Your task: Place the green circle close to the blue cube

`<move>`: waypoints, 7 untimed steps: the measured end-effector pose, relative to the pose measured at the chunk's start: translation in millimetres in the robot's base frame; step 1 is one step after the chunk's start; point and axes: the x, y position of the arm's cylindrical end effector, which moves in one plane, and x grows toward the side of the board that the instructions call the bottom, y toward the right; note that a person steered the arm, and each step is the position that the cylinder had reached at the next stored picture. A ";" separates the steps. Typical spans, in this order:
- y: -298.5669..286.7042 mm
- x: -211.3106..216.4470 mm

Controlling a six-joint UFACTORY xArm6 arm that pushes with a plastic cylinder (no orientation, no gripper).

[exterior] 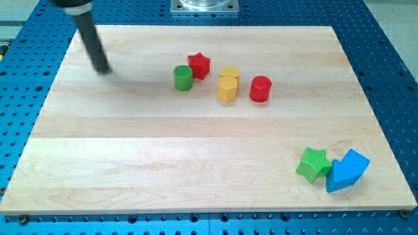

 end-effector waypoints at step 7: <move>266.1 172.8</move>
